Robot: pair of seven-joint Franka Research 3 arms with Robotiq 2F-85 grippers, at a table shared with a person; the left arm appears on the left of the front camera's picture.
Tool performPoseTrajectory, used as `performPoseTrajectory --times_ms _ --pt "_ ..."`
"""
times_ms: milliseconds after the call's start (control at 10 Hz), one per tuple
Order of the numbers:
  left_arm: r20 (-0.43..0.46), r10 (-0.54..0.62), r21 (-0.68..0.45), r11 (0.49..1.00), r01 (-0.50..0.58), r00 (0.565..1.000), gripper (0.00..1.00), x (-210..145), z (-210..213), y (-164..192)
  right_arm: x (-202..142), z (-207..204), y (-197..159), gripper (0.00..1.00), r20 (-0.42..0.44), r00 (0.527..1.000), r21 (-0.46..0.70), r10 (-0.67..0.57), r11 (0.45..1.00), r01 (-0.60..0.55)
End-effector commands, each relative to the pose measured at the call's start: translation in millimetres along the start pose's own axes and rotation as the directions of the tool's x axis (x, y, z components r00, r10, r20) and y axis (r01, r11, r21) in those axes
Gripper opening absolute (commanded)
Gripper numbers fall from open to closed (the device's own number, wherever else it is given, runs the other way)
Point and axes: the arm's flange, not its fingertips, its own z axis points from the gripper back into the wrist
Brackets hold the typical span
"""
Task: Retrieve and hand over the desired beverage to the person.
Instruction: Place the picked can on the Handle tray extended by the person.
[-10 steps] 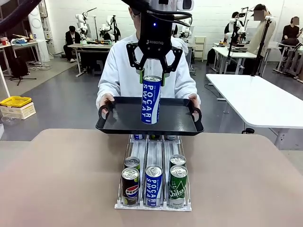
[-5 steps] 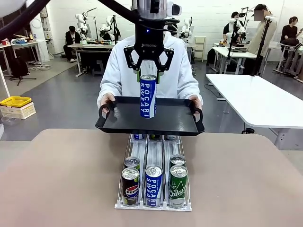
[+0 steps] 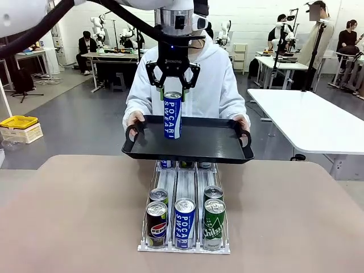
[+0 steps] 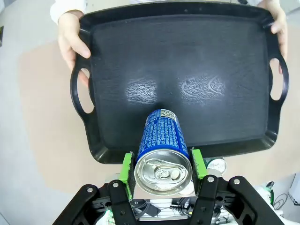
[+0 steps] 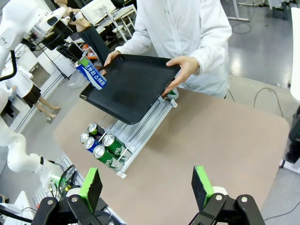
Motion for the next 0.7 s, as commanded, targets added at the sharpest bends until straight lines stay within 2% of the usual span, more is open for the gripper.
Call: performPoseTrajectory --times_ms 0,600 --pt "-0.021 0.022 -0.029 0.999 -0.023 1.0 0.58 18 6 -1 4 0 -1 1.0 0.024 1.0 0.024 0.015 1.0 -0.015" --pt "-0.079 0.03 -0.021 0.999 -0.031 0.996 0.58 32 -25 0 4 0 -1 1.0 0.024 1.0 0.024 0.015 1.0 -0.015"
